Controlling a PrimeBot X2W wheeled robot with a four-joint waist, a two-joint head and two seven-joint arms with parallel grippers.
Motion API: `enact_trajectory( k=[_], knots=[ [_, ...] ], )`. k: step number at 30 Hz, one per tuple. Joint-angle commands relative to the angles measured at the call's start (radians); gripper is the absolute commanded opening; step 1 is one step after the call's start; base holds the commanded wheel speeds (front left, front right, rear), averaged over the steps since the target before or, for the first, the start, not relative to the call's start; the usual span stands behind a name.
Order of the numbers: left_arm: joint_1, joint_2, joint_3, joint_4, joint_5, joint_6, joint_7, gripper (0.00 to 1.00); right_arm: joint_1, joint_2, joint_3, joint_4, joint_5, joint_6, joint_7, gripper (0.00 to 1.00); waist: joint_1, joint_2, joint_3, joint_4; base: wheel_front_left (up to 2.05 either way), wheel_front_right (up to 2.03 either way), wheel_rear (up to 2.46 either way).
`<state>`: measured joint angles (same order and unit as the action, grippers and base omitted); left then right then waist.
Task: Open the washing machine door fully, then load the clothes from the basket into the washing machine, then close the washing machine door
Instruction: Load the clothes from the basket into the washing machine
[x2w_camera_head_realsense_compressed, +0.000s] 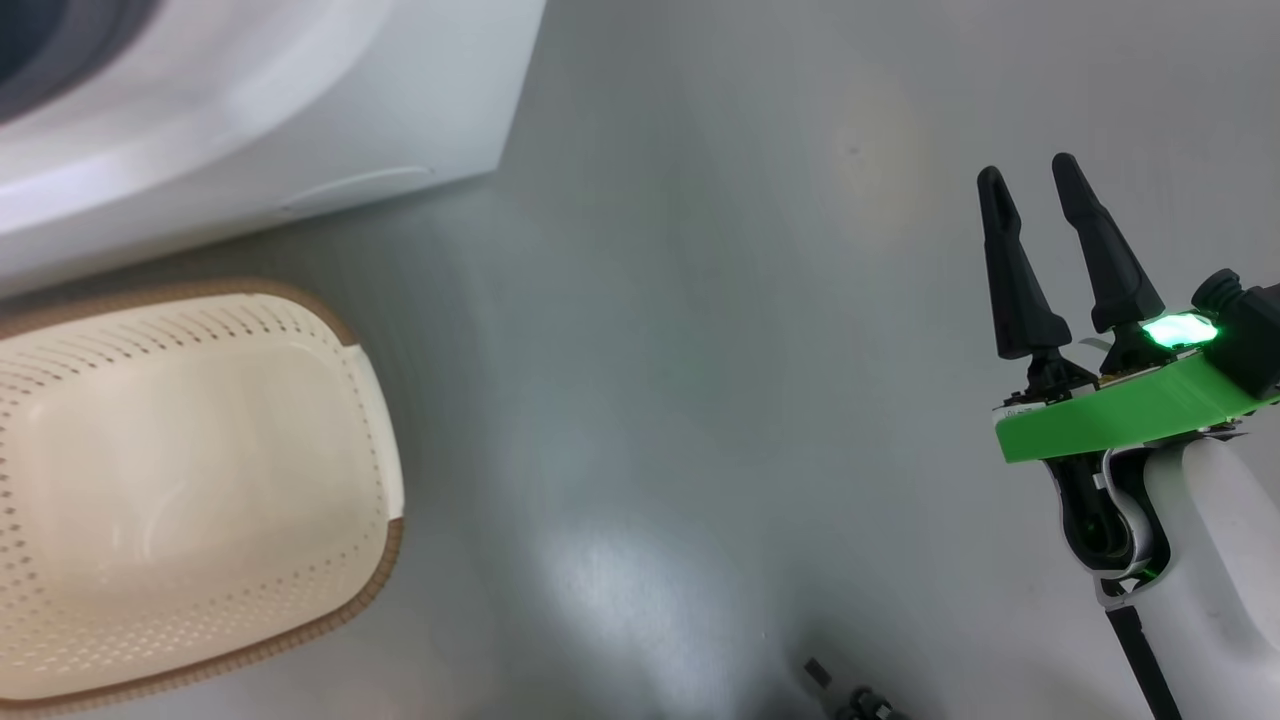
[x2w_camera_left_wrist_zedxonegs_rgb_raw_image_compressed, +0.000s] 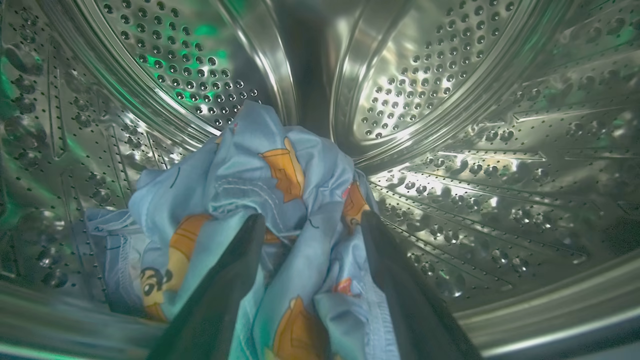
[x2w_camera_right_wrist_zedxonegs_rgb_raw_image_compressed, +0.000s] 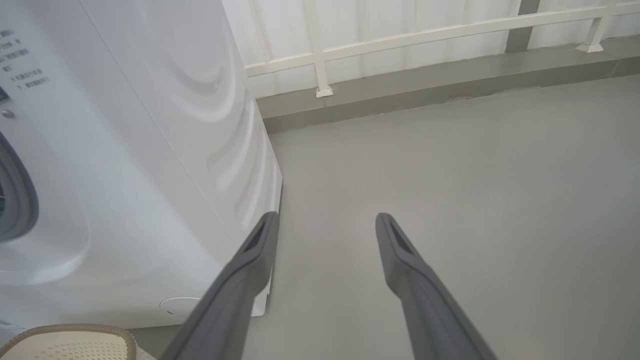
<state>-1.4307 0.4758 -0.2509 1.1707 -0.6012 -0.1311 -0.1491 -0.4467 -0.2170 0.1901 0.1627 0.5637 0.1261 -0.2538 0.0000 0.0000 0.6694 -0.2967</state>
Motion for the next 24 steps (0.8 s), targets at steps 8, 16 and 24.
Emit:
enact_trajectory(
  k=[8, 16, 24],
  knots=[
    [0.179, 0.003, -0.03, -0.047, -0.069, 0.0, -0.072, 1.0, 0.026, -0.026, 0.029, 0.002, 0.0, 0.005, -0.008, 1.0, 0.0, 0.0, -0.165, 0.045, 0.0, 0.0, 0.0],
    [0.392, -0.044, -0.031, -0.135, -0.12, 0.0, -0.11, 1.0, 0.061, -0.047, 0.044, 0.03, 0.001, 0.005, -0.008, 1.0, 0.0, 0.0, -0.326, 0.085, 0.0, 0.0, 0.0],
    [0.576, -0.073, -0.009, -0.267, -0.129, 0.001, -0.112, 1.0, 0.091, -0.067, 0.062, 0.055, 0.007, 0.005, -0.008, 1.0, 0.0, 0.0, -0.436, 0.131, 0.0, 0.0, 0.0]
  ],
)
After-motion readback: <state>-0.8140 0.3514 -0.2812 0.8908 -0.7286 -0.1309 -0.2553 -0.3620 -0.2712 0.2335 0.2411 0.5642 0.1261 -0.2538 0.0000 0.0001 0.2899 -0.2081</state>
